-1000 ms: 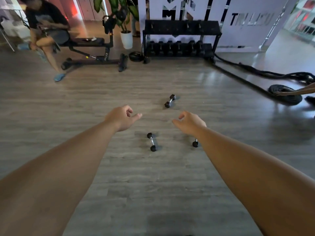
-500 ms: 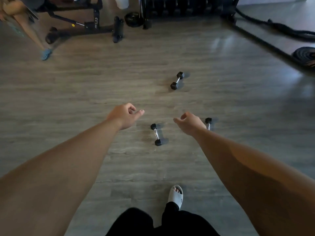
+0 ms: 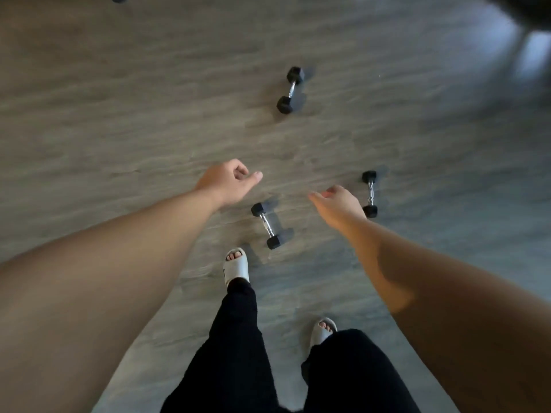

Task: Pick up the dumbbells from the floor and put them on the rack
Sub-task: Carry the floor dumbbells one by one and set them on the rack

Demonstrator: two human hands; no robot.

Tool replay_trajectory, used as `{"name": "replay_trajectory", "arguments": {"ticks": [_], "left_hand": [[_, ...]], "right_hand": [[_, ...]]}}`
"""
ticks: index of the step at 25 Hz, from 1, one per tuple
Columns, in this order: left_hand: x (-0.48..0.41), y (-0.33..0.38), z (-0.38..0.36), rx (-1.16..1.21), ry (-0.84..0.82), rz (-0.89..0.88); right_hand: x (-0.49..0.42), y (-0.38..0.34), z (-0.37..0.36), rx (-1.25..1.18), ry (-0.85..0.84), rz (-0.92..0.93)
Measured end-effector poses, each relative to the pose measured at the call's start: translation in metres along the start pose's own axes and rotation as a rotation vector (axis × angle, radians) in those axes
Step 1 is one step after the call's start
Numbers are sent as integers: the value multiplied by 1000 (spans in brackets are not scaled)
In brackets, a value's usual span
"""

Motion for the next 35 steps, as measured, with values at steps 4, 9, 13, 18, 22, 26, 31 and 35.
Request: {"name": "replay_trajectory", "arguments": {"ticks": [4,9,13,18,22,26,31,35], "left_hand": [[-111,-48,-38,-22,-99,43],[-226,-146,-124,84,-95,222],[-293,-231,-217,89,-154,278],[-354,-308,-323,80,-235,257],[-389,-347,-386,49,-277,243],[-411,-364,-415,-4,-270,175],[-412,-359,-396,6,-201,135],[-393,-309,-323,83,-133,121]], "right_hand": [[-94,6,-76,-118,-17,-160],[-214,59,-206,-205,-80,-329],[-294,125,-296,-270,-99,-466],[-366,191,-390,-305,-45,-589],[-398,217,-447,-411,-19,-679],[-414,231,-482,-512,-25,-742],[-407,226,-464,-589,37,-763],[-382,176,-410,-599,109,-701]]}}
Point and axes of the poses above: each hand's wrist, its own x-axis away from the middle knuckle, its own z-axis out of the back of the hand, y = z × x, the point moved 5 cm from there along -x, towards the middle knuckle, and after that the axes turned 4 degrees about -z, right-handed, at the moved point
